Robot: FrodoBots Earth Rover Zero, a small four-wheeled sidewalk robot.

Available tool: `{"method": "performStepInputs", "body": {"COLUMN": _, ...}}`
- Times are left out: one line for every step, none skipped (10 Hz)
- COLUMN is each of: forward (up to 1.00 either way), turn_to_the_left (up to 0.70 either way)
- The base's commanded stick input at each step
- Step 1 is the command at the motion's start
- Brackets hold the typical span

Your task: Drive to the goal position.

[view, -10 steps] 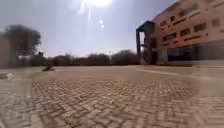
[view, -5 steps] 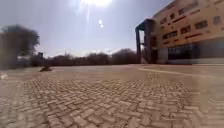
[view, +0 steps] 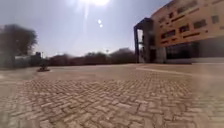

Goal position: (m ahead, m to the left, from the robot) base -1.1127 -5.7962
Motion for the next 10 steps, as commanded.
{"method": "performStepInputs", "body": {"forward": -0.70, "turn_to_the_left": -0.27}}
{"method": "performStepInputs", "body": {"forward": -0.70, "turn_to_the_left": -0.27}}
{"method": "performStepInputs", "body": {"forward": -0.70, "turn_to_the_left": -0.27}}
{"method": "performStepInputs", "body": {"forward": -0.70, "turn_to_the_left": -0.27}}
{"method": "performStepInputs", "body": {"forward": -0.70, "turn_to_the_left": -0.27}}
{"method": "performStepInputs", "body": {"forward": -0.70, "turn_to_the_left": -0.27}}
{"method": "performStepInputs", "body": {"forward": -0.30, "turn_to_the_left": -0.37}}
{"method": "performStepInputs", "body": {"forward": 0.43, "turn_to_the_left": -0.34}}
{"method": "performStepInputs", "body": {"forward": 0.70, "turn_to_the_left": -0.27}}
{"method": "performStepInputs", "body": {"forward": 0.70, "turn_to_the_left": -0.27}}
